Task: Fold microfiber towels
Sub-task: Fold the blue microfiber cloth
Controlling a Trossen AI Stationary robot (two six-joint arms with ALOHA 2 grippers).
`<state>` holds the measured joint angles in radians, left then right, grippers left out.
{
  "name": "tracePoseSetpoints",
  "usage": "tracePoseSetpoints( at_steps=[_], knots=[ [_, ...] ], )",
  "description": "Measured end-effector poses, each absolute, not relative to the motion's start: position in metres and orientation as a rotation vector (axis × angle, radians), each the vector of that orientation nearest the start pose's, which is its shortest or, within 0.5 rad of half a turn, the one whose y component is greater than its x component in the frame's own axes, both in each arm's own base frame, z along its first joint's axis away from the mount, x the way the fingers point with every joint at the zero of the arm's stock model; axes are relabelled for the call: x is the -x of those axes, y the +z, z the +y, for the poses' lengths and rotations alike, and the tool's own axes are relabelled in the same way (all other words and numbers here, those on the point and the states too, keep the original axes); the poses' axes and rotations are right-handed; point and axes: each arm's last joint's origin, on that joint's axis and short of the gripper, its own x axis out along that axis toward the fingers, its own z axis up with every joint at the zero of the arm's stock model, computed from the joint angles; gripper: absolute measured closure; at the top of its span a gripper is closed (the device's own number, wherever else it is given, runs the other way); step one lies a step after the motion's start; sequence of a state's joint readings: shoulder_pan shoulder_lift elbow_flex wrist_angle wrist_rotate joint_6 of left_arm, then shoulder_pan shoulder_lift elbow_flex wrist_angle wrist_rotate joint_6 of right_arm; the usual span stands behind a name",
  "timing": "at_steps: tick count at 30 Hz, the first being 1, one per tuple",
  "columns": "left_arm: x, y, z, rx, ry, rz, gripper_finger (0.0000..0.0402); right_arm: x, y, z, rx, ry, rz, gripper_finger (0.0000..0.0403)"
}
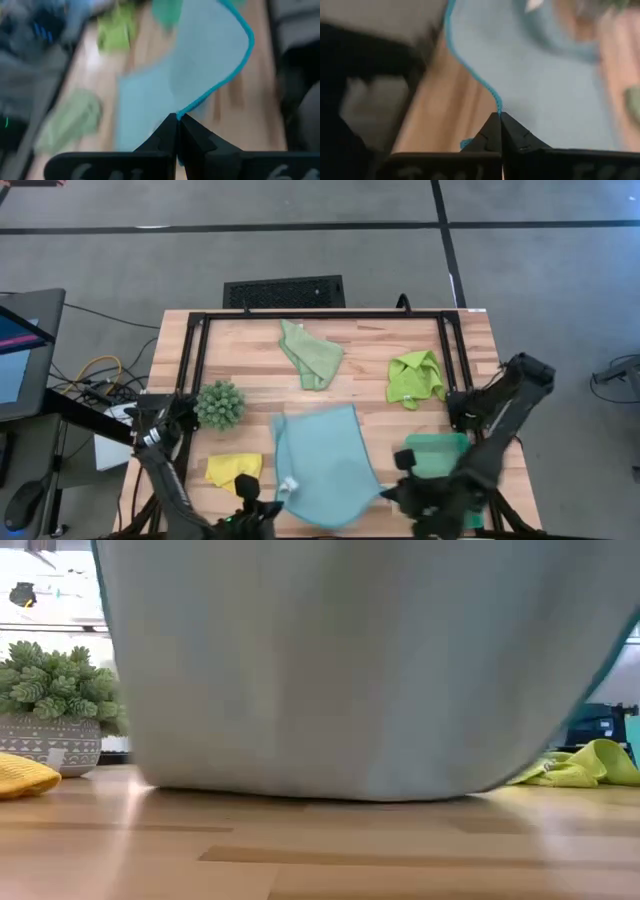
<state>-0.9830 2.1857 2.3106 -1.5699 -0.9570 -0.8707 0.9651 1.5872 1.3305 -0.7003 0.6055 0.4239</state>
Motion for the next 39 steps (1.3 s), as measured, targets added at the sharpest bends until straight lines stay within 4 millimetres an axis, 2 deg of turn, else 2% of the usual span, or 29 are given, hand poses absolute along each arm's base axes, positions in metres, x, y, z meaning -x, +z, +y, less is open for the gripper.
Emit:
tracePoseSetpoints(
  at_steps=[4, 7, 10, 12, 14, 17, 19, 24, 28, 30, 33, 35, 39],
  knots=[
    [-0.242, 0.363, -0.334, -0.402, 0.300, 0.471, 0.0397, -0.177, 0.348, 0.265, 0.254, 0.226, 0.492, 0.0394],
    [-0.237, 0.390, -0.325, -0.407, 0.322, 0.376, 0.0397, -0.164, 0.387, 0.265, 0.255, 0.260, 0.324, 0.0399],
    [-0.235, 0.409, -0.310, -0.440, 0.397, 0.301, 0.0397, -0.159, 0.411, 0.254, 0.285, 0.233, 0.213, 0.0398],
    [-0.237, 0.414, -0.299, -0.474, 0.434, 0.298, 0.0397, -0.160, 0.419, 0.240, 0.295, 0.173, 0.203, 0.0397],
    [-0.243, 0.417, -0.284, -0.505, 0.468, 0.323, 0.0397, -0.164, 0.420, 0.222, 0.293, 0.109, 0.232, 0.0398],
    [-0.256, 0.415, -0.257, -0.578, 0.564, 0.368, 0.0397, -0.177, 0.411, 0.196, 0.313, -0.010, 0.316, 0.0398],
    [-0.274, 0.410, -0.240, -0.599, 0.631, 0.393, 0.0397, -0.187, 0.403, 0.177, 0.354, -0.133, 0.370, 0.0397],
    [-0.314, 0.409, -0.185, -0.804, 0.814, 0.506, 0.0397, -0.209, 0.396, 0.128, 0.522, -0.500, 0.441, 0.0396],
    [-0.331, 0.412, -0.148, -0.953, 0.962, 0.567, 0.0397, -0.218, 0.400, 0.105, 0.666, -0.704, 0.467, 0.0396],
    [-0.334, 0.415, -0.136, -0.956, 0.992, 0.588, 0.0397, -0.218, 0.400, 0.103, 0.690, -0.727, 0.474, 0.0396],
    [-0.331, 0.415, -0.135, -0.945, 0.975, 0.600, 0.0398, -0.214, 0.398, 0.113, 0.643, -0.630, 0.467, 0.0396],
    [-0.329, 0.410, -0.144, -0.930, 0.895, 0.634, 0.0400, -0.211, 0.393, 0.126, 0.593, -0.523, 0.474, 0.0396],
    [-0.322, 0.392, -0.168, -0.790, 0.600, 0.790, 0.0400, -0.206, 0.376, 0.156, 0.437, -0.280, 0.541, 0.0396]
  ],
)
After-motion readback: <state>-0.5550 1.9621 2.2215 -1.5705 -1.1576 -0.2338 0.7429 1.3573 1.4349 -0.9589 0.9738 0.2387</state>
